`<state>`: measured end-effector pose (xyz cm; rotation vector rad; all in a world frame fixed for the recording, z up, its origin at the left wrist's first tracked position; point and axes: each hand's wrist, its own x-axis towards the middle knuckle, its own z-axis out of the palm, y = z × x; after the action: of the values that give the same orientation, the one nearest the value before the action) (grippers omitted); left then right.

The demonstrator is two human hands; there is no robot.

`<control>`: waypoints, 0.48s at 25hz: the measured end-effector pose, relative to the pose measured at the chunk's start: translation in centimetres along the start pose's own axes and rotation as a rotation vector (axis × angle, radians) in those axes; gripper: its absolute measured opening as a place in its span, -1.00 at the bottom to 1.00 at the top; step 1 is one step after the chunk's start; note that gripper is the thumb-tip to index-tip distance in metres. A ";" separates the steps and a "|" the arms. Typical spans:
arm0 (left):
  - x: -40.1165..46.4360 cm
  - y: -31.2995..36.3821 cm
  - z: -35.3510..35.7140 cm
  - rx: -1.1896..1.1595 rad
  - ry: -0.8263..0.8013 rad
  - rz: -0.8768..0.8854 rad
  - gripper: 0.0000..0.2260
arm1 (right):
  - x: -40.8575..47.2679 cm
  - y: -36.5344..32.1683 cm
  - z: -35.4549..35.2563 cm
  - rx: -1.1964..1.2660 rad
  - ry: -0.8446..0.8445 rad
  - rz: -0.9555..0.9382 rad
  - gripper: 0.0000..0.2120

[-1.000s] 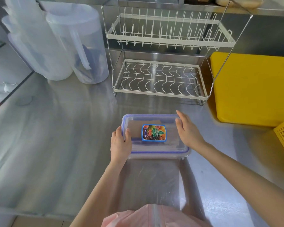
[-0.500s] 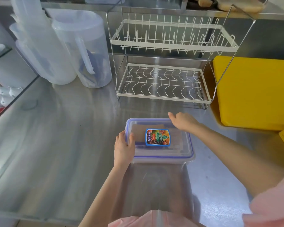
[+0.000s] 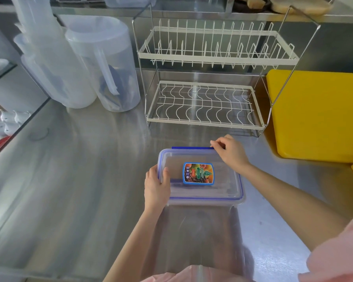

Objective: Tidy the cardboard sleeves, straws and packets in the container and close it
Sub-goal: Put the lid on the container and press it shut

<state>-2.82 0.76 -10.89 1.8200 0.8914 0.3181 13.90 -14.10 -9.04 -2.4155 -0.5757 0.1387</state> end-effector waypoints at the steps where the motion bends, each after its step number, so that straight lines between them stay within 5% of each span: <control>1: 0.0 0.0 0.0 -0.003 0.003 0.000 -0.75 | 0.0 0.0 0.0 -0.022 0.006 -0.026 -0.71; 6: 0.0 0.0 0.0 -0.009 -0.008 0.009 -0.82 | -0.6 -0.2 -0.2 -0.053 0.022 -0.069 -0.71; 12: 2.6 0.8 -0.9 0.194 -0.107 0.133 -0.75 | -3.1 1.2 -0.8 -0.119 -0.147 0.043 -0.69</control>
<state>-1.20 3.07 -10.25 2.0607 0.7500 0.2211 11.76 -16.72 -9.28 -2.5494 -0.6137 0.3098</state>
